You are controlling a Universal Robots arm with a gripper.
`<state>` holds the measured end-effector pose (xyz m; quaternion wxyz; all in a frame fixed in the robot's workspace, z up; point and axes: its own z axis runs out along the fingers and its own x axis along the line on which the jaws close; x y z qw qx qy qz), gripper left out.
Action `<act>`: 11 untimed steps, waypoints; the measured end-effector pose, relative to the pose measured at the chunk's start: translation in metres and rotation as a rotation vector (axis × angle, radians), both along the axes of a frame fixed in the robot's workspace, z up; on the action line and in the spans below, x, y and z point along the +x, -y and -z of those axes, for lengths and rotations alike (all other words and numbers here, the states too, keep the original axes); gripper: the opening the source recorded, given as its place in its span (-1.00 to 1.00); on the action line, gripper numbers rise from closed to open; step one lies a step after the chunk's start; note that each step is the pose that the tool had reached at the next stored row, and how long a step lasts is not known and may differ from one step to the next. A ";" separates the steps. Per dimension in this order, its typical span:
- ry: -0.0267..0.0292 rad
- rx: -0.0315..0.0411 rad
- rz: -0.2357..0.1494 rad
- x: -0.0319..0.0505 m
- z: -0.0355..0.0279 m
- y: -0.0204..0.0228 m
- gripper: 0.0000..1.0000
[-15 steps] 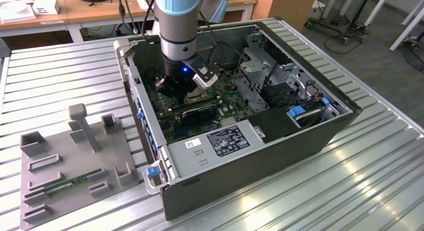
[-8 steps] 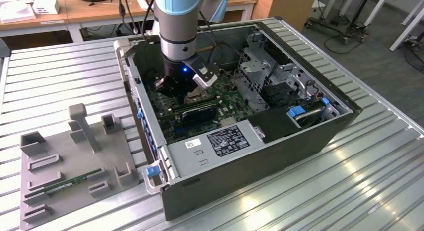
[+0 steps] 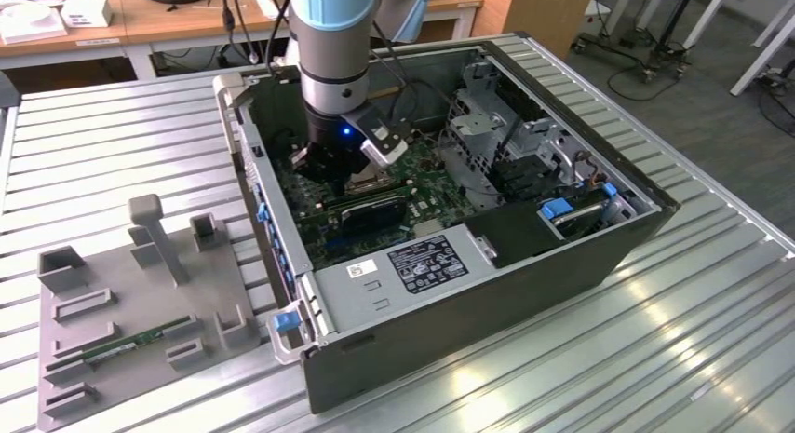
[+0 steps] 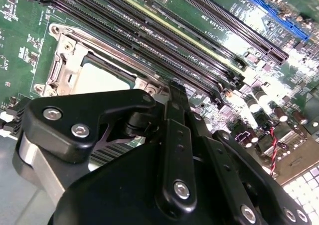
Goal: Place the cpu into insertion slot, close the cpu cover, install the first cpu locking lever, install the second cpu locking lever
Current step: 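Install the second cpu locking lever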
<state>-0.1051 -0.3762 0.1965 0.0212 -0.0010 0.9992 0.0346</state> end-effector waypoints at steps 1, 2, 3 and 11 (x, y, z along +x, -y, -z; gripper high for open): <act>-0.0001 -0.0002 0.000 -0.0001 0.0003 0.0000 -0.79; -0.0001 -0.0002 0.000 -0.0001 0.0006 0.0000 -0.79; -0.0003 -0.0005 0.000 -0.0002 0.0008 0.0001 -0.79; 0.0000 0.0000 0.000 -0.0001 0.0014 0.0000 -0.79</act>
